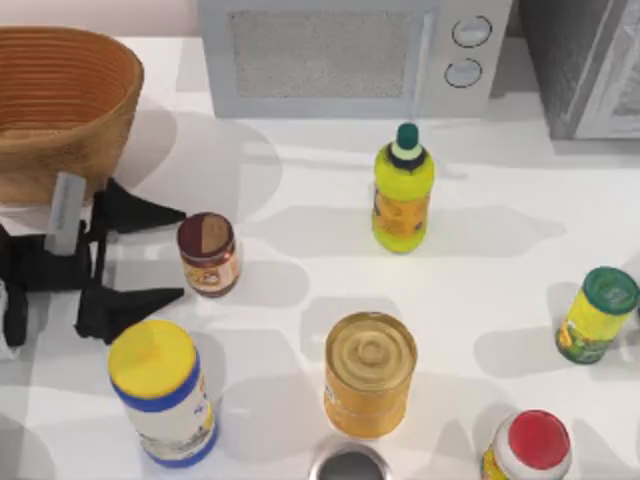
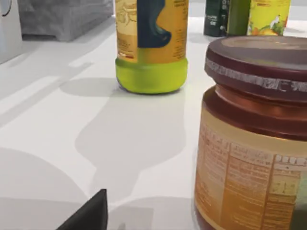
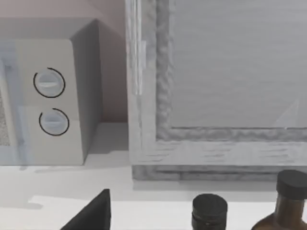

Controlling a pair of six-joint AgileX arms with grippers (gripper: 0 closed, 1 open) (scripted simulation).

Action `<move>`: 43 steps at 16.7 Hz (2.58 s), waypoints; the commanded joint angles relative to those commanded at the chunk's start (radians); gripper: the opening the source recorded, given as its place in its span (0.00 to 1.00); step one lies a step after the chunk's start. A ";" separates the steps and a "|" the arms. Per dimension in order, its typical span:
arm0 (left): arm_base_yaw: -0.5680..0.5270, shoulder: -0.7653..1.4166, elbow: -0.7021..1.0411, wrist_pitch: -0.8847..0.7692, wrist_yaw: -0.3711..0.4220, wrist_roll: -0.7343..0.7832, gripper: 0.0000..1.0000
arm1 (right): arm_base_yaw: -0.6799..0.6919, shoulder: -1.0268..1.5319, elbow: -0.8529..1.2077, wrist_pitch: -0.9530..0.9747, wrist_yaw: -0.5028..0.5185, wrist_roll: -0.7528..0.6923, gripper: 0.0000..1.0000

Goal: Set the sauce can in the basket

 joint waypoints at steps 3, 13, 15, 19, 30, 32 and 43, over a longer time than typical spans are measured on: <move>-0.056 0.045 0.039 0.022 -0.006 -0.039 1.00 | 0.000 0.000 0.000 0.000 0.000 0.000 1.00; -0.152 0.019 -0.002 -0.096 -0.152 0.116 1.00 | 0.000 0.000 0.000 0.000 0.000 0.000 1.00; -0.175 0.001 -0.004 -0.138 -0.176 0.144 1.00 | 0.000 0.000 0.000 0.000 0.000 0.000 1.00; -0.198 -0.032 -0.008 -0.208 -0.198 0.185 1.00 | 0.000 0.000 0.000 0.000 0.000 0.000 1.00; -0.190 -0.054 -0.012 -0.251 -0.192 0.210 0.92 | 0.000 0.000 0.000 0.000 0.000 0.000 1.00; -0.190 -0.054 -0.012 -0.251 -0.192 0.210 0.77 | 0.000 0.000 0.000 0.000 0.000 0.000 1.00; -0.190 -0.054 -0.012 -0.251 -0.192 0.210 0.00 | 0.000 0.000 0.000 0.000 0.000 0.000 1.00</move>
